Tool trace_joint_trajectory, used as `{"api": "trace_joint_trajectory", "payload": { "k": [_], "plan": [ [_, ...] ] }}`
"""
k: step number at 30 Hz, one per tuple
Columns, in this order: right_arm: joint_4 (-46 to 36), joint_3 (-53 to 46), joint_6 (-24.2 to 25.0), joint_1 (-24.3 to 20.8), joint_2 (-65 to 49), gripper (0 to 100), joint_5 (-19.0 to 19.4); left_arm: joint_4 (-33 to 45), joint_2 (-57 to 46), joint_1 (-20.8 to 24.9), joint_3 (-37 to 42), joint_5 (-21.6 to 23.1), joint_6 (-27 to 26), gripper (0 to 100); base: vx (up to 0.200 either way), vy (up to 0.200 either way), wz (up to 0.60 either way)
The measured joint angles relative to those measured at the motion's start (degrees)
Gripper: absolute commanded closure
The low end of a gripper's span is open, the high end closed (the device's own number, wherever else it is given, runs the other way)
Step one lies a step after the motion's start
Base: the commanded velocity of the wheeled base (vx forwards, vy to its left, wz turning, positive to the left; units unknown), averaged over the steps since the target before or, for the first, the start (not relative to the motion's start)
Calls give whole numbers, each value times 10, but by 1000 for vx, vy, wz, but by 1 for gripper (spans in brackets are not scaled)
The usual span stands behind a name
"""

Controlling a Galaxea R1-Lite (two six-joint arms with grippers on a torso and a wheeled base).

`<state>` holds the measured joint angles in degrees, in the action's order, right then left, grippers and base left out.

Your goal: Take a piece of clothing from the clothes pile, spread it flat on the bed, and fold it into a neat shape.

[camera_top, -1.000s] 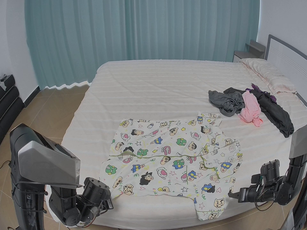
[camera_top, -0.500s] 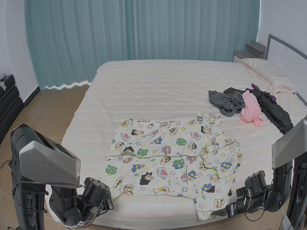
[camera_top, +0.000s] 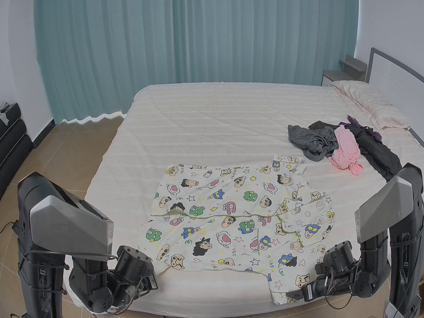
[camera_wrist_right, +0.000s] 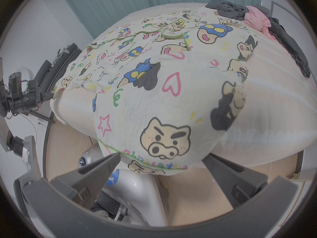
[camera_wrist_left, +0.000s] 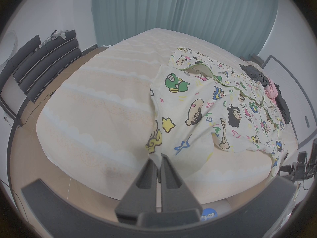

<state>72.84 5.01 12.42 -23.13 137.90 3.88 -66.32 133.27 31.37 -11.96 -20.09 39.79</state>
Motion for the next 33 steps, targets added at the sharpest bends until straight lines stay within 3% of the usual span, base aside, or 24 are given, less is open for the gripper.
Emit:
{"api": "trace_joint_trajectory", "payload": {
  "k": [1,2,19,33],
  "plan": [
    [0,2,5,-1,1,0,0,0,0,0,0,0,0,100,0,0,0],
    [0,5,13,-1,2,100,-2,-1,1,0,0,0,0,100,0,0,0],
    [28,-5,73,7,-16,100,-51,-13,4,0,1,-1,0,100,0,0,0],
    [72,9,68,122,-81,100,-53,-50,5,0,0,-2,1,100,0,0,0]
  ]
}}
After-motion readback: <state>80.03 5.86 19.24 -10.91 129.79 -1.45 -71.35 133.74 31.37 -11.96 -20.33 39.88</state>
